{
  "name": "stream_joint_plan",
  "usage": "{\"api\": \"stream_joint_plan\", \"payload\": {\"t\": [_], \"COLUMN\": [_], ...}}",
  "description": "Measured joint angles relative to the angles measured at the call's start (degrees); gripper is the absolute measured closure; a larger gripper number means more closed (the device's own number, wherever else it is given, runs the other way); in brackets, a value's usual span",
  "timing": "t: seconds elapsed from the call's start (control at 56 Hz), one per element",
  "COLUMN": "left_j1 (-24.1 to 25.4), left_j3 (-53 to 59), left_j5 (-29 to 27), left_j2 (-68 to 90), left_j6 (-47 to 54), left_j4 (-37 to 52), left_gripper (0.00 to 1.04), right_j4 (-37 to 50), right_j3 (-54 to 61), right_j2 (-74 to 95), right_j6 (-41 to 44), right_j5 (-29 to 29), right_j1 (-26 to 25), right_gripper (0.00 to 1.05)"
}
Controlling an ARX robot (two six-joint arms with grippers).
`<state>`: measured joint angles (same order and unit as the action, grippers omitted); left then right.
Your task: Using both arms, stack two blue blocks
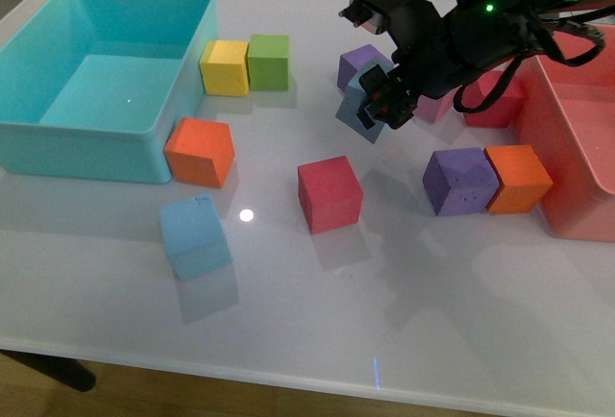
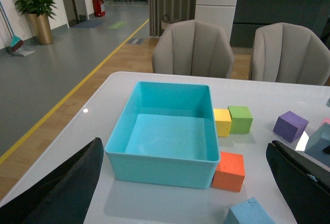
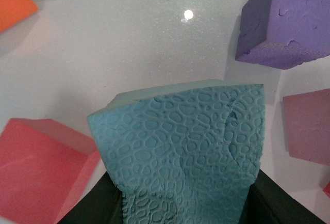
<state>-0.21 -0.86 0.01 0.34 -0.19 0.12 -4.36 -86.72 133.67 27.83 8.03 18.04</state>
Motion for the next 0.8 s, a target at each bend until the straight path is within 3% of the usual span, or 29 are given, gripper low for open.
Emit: {"api": "stream_joint_plan", "payload": {"t": [0.429,0.804], "left_j1": [0.0,0.0], "left_j3": [0.0,0.0], "left_j5": [0.0,0.0], "left_j2": [0.02,0.0], "left_j6": [0.0,0.0], "left_j4": [0.0,0.0], "left_gripper": [0.09,0.09], "right_j4": [-5.22,-6.75], "right_j3": [-14.43,-18.43], "right_j2": [11.23,16.2], "right_j6": [-0.24,-0.24], "right_j5": [-1.44,-1.79], "right_j1": [1.27,1.53], "right_gripper": [0.65,0.65]}}
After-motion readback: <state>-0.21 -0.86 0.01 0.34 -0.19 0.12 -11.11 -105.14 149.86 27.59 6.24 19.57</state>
